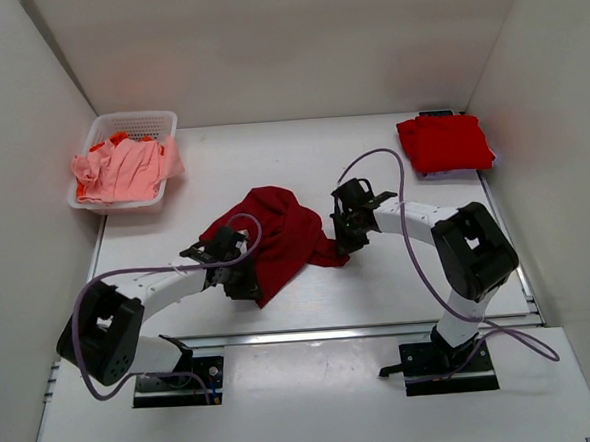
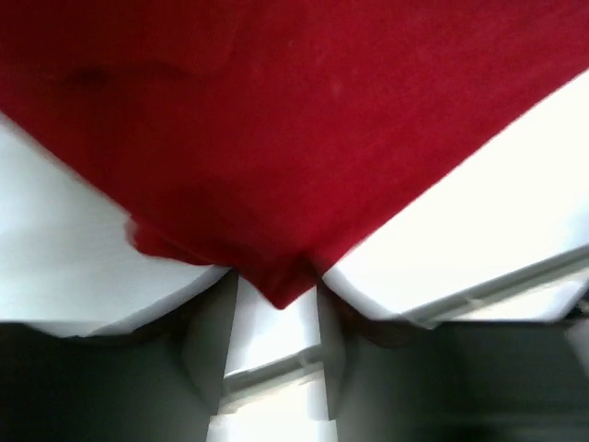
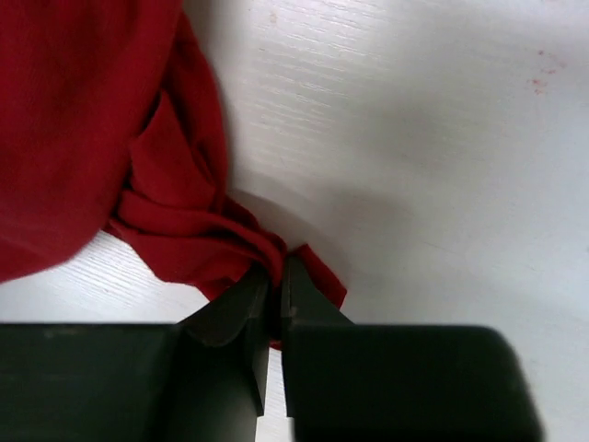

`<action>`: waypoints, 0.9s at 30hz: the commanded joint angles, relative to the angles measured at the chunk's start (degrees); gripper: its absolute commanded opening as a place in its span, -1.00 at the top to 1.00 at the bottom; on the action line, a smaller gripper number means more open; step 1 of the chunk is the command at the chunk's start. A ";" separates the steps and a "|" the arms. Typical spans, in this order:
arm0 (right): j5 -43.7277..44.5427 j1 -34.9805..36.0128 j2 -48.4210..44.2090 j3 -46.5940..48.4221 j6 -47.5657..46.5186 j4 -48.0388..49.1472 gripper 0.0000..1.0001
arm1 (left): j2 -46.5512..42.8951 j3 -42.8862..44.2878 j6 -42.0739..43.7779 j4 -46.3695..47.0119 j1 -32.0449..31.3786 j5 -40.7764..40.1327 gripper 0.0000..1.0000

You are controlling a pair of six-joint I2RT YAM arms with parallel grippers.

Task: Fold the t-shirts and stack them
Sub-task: Flatten out the tshirt

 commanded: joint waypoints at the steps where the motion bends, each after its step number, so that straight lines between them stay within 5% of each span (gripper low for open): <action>1: 0.00 -0.11 1.31 2.10 0.01 -2.70 0.99 | 4.13 0.49 0.77 1.78 -0.79 -1.40 0.78; 2: 1.05 0.06 0.43 2.71 0.01 -3.15 0.99 | 4.04 2.50 1.04 1.00 -0.53 -1.66 1.00; 5: 4.03 -2.04 -4.57 5.43 -0.16 -6.13 1.00 | 0.80 11.37 4.71 -3.48 3.15 -3.24 1.00; 11: 5.90 -13.97 -18.88 20.97 -3.14 -12.29 0.99 | 0.43 50.70 12.02 -17.36 15.10 -11.41 1.00; 14: 6.15 -20.57 -23.12 27.30 -3.50 -13.70 1.00 | 0.00 62.34 12.81 -18.52 18.44 -16.42 1.00; 17: 6.33 -25.25 -26.72 30.74 -4.38 -14.75 1.00 | -0.87 68.07 13.52 -19.48 19.16 -18.18 1.00; 22: 13.00 -26.04 -33.58 30.14 -6.49 -13.70 1.00 | -6.41 65.28 13.87 -16.33 19.07 -18.27 1.00; 27: 10.12 -32.61 -42.89 29.87 -7.37 -13.00 1.00 | -11.51 67.19 13.96 -17.72 17.93 -23.53 1.00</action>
